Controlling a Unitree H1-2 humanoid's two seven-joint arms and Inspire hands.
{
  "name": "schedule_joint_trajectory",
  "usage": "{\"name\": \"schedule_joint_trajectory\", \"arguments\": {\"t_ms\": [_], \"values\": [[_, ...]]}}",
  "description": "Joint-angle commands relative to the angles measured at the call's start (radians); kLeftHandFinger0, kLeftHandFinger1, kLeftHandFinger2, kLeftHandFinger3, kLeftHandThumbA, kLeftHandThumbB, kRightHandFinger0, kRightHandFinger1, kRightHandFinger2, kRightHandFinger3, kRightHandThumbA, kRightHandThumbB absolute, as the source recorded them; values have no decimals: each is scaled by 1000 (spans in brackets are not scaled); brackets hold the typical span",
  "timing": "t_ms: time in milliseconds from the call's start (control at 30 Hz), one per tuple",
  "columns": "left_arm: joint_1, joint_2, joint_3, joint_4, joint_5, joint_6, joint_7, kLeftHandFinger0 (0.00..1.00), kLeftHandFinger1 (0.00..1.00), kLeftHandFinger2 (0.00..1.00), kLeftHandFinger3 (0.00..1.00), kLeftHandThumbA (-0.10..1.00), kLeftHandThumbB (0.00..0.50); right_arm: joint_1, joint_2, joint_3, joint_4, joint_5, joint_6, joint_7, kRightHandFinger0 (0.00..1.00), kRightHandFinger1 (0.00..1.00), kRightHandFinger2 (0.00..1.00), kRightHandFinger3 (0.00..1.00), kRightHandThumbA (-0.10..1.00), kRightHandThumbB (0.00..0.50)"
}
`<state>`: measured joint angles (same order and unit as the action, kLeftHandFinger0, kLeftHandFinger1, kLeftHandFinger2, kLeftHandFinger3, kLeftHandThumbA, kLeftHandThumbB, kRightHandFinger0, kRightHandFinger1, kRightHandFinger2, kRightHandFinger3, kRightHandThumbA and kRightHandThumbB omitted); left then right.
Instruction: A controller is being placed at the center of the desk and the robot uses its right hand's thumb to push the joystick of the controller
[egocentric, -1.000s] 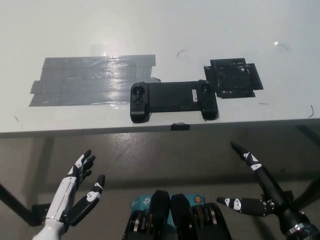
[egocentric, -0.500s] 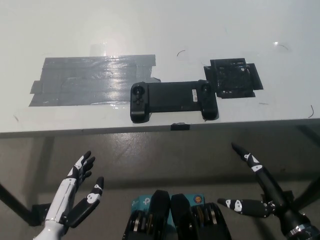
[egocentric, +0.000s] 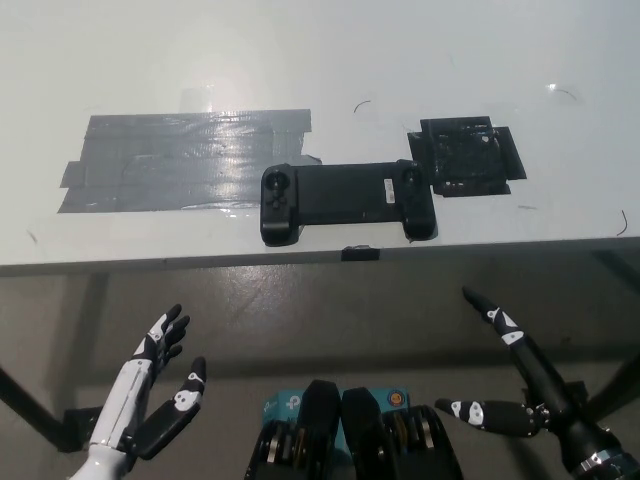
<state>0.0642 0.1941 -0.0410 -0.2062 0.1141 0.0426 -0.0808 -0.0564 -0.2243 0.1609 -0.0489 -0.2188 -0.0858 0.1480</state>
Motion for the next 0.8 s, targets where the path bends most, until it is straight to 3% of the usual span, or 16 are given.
{"name": "schedule_joint_trajectory", "arguments": {"t_ms": [0,767], "values": [[-1,15,3,-33,2,-22,-11,1000,1000,1000,1000,445,77,-9,-8,1,-29,-10,-22,4,1000,1000,1000,1000,964,383],[-15,18,6,-31,5,-17,-13,1000,1000,1000,1000,452,84,-29,-4,0,-11,-6,-36,5,1000,1000,1000,1000,959,376]]}}
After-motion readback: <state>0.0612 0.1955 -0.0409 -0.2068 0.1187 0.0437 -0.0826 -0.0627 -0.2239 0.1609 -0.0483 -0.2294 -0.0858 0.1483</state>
